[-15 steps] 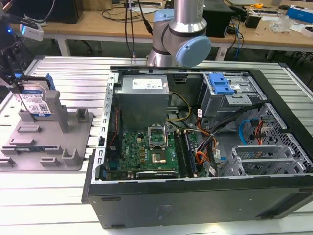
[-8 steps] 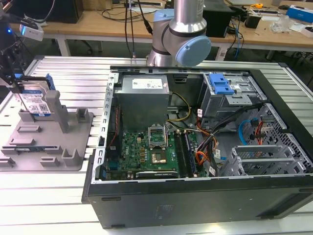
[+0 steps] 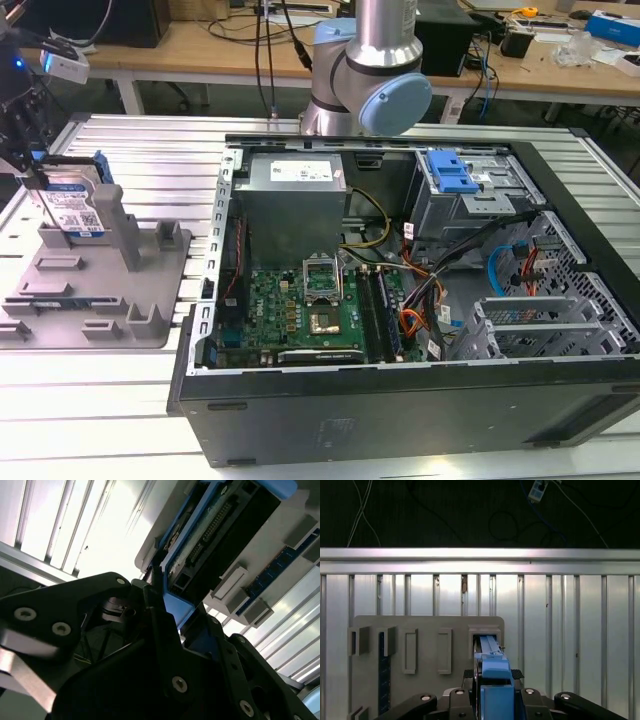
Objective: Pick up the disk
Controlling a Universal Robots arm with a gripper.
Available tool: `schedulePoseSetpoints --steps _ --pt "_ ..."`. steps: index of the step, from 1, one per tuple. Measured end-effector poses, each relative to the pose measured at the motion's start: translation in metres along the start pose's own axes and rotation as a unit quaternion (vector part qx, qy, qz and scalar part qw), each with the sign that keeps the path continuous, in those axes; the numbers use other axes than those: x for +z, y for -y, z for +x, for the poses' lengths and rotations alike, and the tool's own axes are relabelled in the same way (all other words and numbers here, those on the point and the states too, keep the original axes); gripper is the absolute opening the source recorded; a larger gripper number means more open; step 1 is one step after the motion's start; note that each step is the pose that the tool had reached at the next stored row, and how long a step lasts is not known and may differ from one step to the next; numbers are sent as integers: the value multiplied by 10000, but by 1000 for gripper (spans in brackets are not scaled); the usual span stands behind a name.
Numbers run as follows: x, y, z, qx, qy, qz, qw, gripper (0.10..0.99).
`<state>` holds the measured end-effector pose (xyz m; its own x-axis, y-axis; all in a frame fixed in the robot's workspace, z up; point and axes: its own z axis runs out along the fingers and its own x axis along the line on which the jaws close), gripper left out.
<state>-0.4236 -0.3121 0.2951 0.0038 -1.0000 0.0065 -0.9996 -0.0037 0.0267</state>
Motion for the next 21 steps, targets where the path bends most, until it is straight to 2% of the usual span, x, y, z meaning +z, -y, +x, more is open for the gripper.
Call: schedulePoseSetpoints --steps 8,11,14,17,20,21 --pt "-3 0 9 2 0 2 10000 369" --pt "-54 -2 11 2 -2 1 10000 369" --pt "-171 -4 12 2 -13 1 10000 369" --pt "-340 -9 13 2 -17 1 10000 369" --pt "-604 -16 15 2 -18 1 10000 369" --pt "-651 -17 15 2 -19 1 10000 369"
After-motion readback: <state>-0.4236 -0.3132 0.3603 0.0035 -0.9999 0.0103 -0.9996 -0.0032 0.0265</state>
